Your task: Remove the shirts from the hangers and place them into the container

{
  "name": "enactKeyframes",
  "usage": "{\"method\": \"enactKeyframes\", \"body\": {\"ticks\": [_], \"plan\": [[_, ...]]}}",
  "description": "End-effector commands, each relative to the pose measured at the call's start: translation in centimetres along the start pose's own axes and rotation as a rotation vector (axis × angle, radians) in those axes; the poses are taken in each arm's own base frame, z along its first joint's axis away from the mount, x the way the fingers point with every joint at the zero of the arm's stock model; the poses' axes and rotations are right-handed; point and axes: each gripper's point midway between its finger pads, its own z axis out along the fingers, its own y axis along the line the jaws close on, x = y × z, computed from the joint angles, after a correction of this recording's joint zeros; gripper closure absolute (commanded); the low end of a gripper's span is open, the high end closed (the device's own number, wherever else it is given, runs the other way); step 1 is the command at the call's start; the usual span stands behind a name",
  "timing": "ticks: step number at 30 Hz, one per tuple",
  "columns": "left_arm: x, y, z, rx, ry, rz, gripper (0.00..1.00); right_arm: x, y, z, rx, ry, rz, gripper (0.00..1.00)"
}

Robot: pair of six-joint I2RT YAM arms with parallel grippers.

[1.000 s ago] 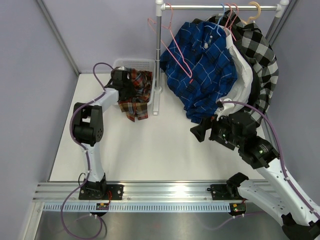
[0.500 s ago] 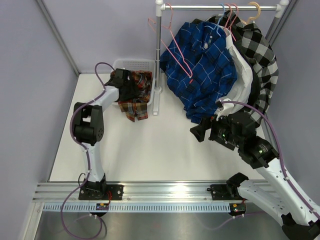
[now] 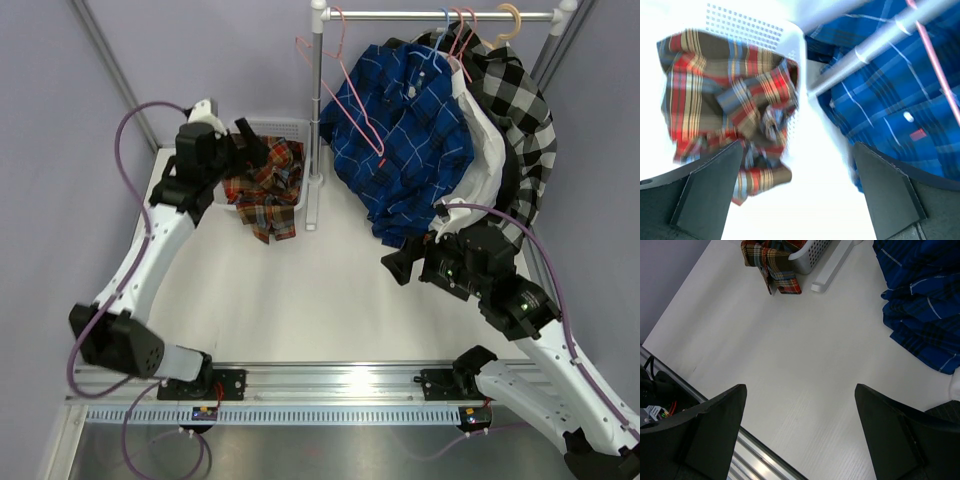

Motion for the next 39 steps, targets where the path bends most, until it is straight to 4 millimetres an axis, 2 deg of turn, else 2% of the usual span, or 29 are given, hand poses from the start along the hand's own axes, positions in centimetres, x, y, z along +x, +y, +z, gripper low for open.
{"method": "enactKeyframes", "body": {"ticks": [1,2,3,5,6,8,9,11,13,18,19,24,39], "plan": [[4.4,2.7,-1.9,-0.101,0.047,0.003,0.01,-1.0,0.2,-0.2,-0.01,-0.041,-0.008,0.0],[5.0,2.4,-3.2,-0.1,0.035,0.007,0.01,-1.0,0.3,-0.2,-0.013,-0.044,-0.007,0.01],[7.6,3.9,-3.3,-0.142,0.075,0.017,0.01,-1.0,0.3,-0.2,-0.016,-0.043,-0.007,0.01],[9.5,4.5,-4.0,-0.169,0.082,0.011,0.01,-1.0,0.4,-0.1,-0.021,-0.04,-0.007,0.01],[11.6,5.6,-4.4,-0.186,0.105,0.009,0.01,-0.9,0.5,0.0,-0.024,-0.035,-0.006,0.01],[12.7,5.8,-4.3,-0.175,0.068,-0.004,0.02,-0.8,0.5,0.1,-0.027,-0.033,-0.006,0.01],[15.0,7.2,-4.6,-0.196,0.088,-0.006,0.03,-0.8,0.5,0.0,-0.029,-0.034,-0.005,0.01],[15.5,7.7,-4.2,-0.19,0.033,-0.023,0.04,-0.9,0.6,0.0,-0.031,-0.035,-0.005,0.0],[17.1,9.6,-3.9,-0.246,0.02,-0.015,0.05,-0.8,0.6,0.0,-0.031,-0.035,-0.004,0.01],[18.2,10.7,-2.2,-0.289,-0.011,-0.003,0.09,-0.8,0.6,0.1,-0.031,-0.031,-0.006,0.01],[19.1,11.1,-1.6,-0.306,0.012,0.005,0.09,-0.8,0.6,0.1,-0.031,-0.03,-0.005,0.01],[20.0,10.4,0.4,-0.34,0.038,0.043,0.11,-0.9,0.4,0.0,-0.024,-0.032,-0.006,0.01],[21.2,11.2,3.6,-0.487,0.059,0.053,0.21,-0.9,0.3,-0.3,-0.014,-0.037,-0.007,0.01]]}}
